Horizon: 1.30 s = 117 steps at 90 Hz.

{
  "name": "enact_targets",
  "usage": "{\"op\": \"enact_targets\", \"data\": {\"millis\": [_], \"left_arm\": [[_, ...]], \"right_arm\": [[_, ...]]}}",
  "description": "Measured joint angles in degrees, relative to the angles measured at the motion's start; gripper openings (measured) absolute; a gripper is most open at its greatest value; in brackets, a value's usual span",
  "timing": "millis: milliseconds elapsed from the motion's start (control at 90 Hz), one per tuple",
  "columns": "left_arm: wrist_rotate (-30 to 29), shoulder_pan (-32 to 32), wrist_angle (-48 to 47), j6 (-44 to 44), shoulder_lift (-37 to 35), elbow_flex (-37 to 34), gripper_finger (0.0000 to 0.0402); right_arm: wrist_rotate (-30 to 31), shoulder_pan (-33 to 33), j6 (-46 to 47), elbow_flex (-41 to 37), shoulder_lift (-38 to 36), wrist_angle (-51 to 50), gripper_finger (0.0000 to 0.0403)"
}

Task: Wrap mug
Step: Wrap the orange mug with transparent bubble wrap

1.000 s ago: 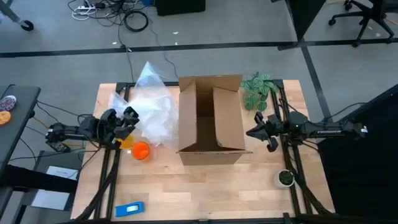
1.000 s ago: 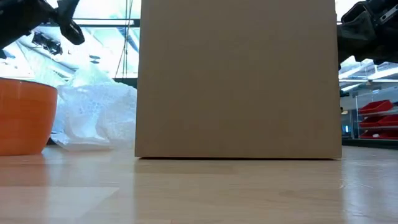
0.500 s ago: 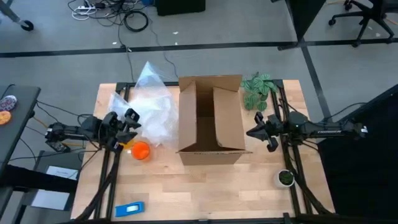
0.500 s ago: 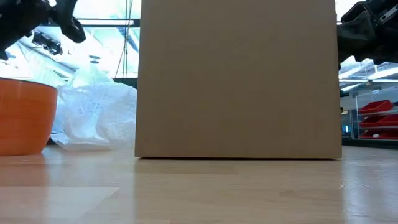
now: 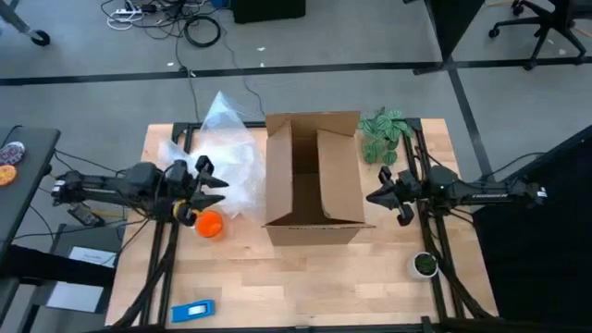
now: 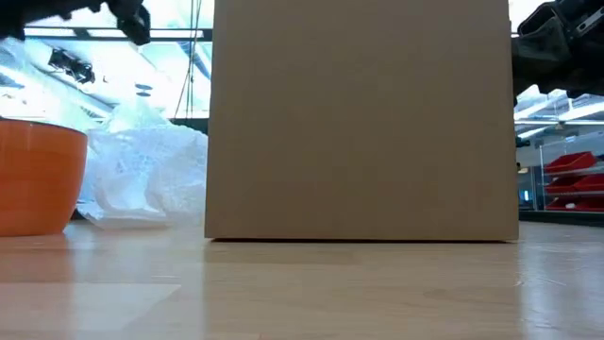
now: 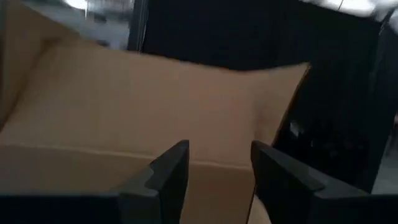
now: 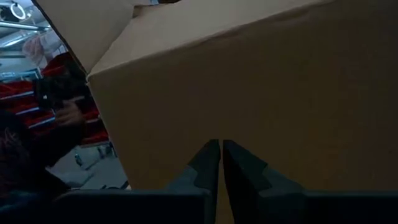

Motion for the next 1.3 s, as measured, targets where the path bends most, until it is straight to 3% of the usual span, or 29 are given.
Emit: {"op": "enact_targets", "data": {"millis": [200,256,633,878,1111,1300], "left_arm": [[0.0,-0.02,-13.88,0.16,7.23,11.28,0.0024],[-0.02,-0.02,-17.62,-0.24,8.34,13.42,0.0009],[3.08,-0.47,-29.02,-7.88,10.87,25.17,0.0],[-1.1,-3.45,-43.59,-7.58,15.85,35.8,0.0],[-6.94,-7.98,-54.47,-11.9,21.31,37.06,0.0],[-7.34,-12.93,-63.7,-20.2,26.05,37.06,0.0]], "right_arm": [[0.0,-0.01,0.0,0.0,0.02,-0.01,0.0002],[0.02,0.0,0.0,0.0,0.0,0.01,0.0002],[0.0,0.0,0.0,0.0,0.02,0.0,0.0002],[0.0,0.0,0.0,0.0,0.02,0.0,0.0002],[0.01,-0.01,0.0,0.0,0.02,0.01,0.0002],[0.02,0.01,0.0,0.0,0.02,0.01,0.0002]]}}
